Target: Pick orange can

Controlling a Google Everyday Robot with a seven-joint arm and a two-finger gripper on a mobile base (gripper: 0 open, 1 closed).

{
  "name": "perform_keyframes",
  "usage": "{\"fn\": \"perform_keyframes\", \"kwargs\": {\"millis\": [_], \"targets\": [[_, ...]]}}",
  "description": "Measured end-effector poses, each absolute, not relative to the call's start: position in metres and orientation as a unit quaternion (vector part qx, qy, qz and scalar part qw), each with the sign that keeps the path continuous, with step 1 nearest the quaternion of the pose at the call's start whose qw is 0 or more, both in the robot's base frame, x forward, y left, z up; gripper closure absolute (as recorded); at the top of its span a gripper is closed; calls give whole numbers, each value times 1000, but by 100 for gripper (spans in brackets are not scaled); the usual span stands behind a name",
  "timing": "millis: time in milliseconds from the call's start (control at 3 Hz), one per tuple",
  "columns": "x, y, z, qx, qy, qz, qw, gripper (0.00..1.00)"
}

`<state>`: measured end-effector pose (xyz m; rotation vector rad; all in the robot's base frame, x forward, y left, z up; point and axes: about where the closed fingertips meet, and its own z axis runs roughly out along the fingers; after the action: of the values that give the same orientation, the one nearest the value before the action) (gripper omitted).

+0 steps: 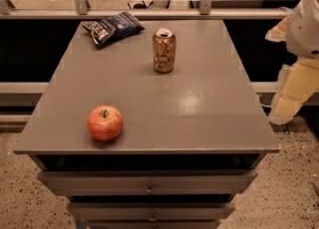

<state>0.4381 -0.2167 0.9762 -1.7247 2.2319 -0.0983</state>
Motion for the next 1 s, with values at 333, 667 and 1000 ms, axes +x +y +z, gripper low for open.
{"fn": "perform_keyframes", "kwargs": {"millis": [333, 667, 1000], "targets": [[438, -216, 977, -603, 780, -35, 161, 0], [445, -207, 967, -600, 779, -16, 183, 0], [484, -170, 926, -581, 774, 62, 245, 0]]}}
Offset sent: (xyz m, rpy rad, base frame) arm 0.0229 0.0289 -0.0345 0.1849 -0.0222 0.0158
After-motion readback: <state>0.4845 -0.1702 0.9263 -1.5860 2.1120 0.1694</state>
